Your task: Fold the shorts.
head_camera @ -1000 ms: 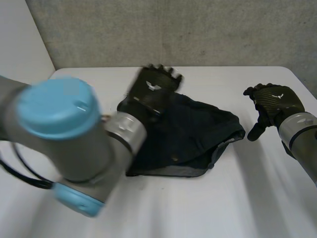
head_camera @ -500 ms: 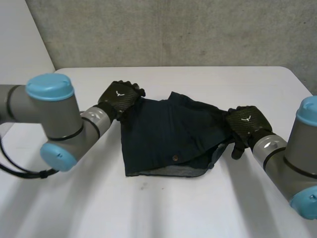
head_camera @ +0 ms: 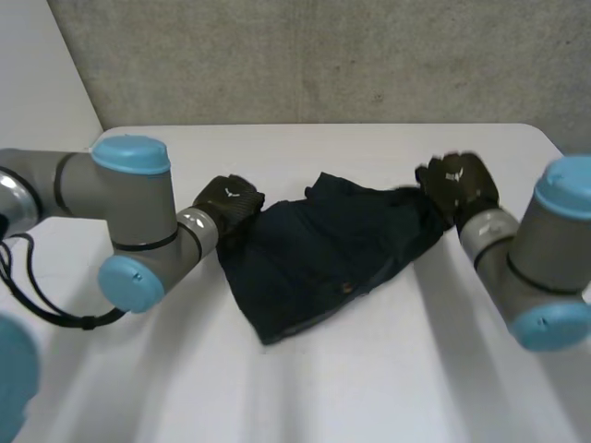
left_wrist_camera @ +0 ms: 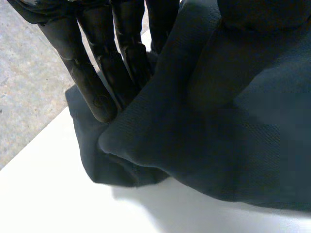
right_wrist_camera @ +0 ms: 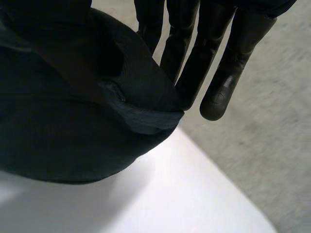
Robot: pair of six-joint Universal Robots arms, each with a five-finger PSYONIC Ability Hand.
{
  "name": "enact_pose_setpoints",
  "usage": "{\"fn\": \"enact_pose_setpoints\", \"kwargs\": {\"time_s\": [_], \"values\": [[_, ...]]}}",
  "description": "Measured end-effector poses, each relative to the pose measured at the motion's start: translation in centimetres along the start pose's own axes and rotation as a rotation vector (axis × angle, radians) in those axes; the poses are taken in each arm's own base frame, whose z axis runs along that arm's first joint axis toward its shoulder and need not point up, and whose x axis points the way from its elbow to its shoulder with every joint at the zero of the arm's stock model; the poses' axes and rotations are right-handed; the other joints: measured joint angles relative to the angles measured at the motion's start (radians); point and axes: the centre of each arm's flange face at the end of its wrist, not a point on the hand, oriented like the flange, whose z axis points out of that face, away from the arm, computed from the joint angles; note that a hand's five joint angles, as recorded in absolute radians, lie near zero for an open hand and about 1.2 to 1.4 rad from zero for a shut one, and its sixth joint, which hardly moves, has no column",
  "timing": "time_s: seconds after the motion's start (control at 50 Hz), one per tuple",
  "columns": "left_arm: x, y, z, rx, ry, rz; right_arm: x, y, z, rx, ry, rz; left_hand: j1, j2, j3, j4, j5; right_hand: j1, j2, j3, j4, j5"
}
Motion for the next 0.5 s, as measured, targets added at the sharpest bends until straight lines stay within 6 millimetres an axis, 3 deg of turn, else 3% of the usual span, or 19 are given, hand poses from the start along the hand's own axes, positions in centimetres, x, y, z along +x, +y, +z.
{"fn": "enact_pose_setpoints", "kwargs": {"time_s": [0.16, 0.22, 0.26, 0.28, 0.3, 0.32, 0.34, 0.36, 0.38, 0.48, 0.5], "values": [[2.9, -3.7, -7.9, 0.001, 0.016, -0.186, 2.0, -1.9, 5.6, 0.16, 0.086, -0.058, 0.0, 0.002, 0.006, 0.001, 0.0, 0.002, 0.003, 0.0, 0.0, 0.0], [3.8, -4.2, -9.2, 0.009, 0.025, -0.231, 2.0, -2.0, 6.7, 0.205, 0.1, -0.072, 0.0, -0.006, 0.003, -0.007, 0.0, 0.004, 0.005, 0.0, -0.002, 0.0], [5.1, -4.6, -10.4, 0.016, 0.048, -0.272, 1.8, -1.7, 7.8, 0.25, 0.106, -0.084, -0.242, -0.261, -0.243, -0.268, -0.207, -0.065, -0.077, -0.075, -0.08, -0.058], [5.9, -4.7, -10.8, 0.019, 0.062, -0.286, 1.4, -1.2, 8.2, 0.269, 0.1, -0.089, -0.384, -0.385, -0.364, -0.393, -0.329, -0.301, -0.322, -0.316, -0.317, -0.282], [6.5, -4.7, -11.0, 0.019, 0.072, -0.293, 1.0, -0.8, 8.4, 0.273, 0.09, -0.09, -0.627, -0.634, -0.595, -0.627, -0.559, -0.521, -0.553, -0.539, -0.54, -0.497], [6.8, -4.7, -11.0, 0.019, 0.076, -0.295, 0.8, -0.5, 8.4, 0.272, 0.083, -0.09, -0.711, -0.715, -0.692, -0.726, -0.657, -0.611, -0.656, -0.618, -0.64, -0.596], [7.0, -4.7, -11.0, 0.018, 0.077, -0.296, 0.6, -0.3, 8.4, 0.27, 0.077, -0.089, -0.728, -0.749, -0.725, -0.753, -0.684, -0.611, -0.656, -0.618, -0.64, -0.596], [7.4, -4.7, -10.9, 0.015, 0.074, -0.298, 0.3, 0.2, 8.2, 0.254, 0.062, -0.086, -0.754, -0.797, -0.772, -0.811, -0.744, -0.748, -0.857, -0.831, -0.861, -0.81], [7.4, -4.7, -10.8, 0.014, 0.071, -0.298, 0.2, 0.3, 8.1, 0.245, 0.057, -0.083, -0.764, -0.823, -0.796, -0.835, -0.77, -0.777, -0.92, -0.895, -0.927, -0.873], [6.8, -4.4, -10.2, 0.001, 0.018, -0.3, 0.9, 0.0, 6.0, 0.154, 0.046, -0.052, -0.836, -0.901, -0.878, -0.907, -0.85, -0.784, -0.952, -0.935, -0.953, -0.907], [5.8, -4.4, -9.9, -0.002, -0.018, -0.305, 1.7, -0.5, 4.7, 0.104, 0.053, -0.032, -0.836, -0.903, -0.878, -0.907, -0.85, -0.784, -0.952, -0.935, -0.953, -0.907]]}}
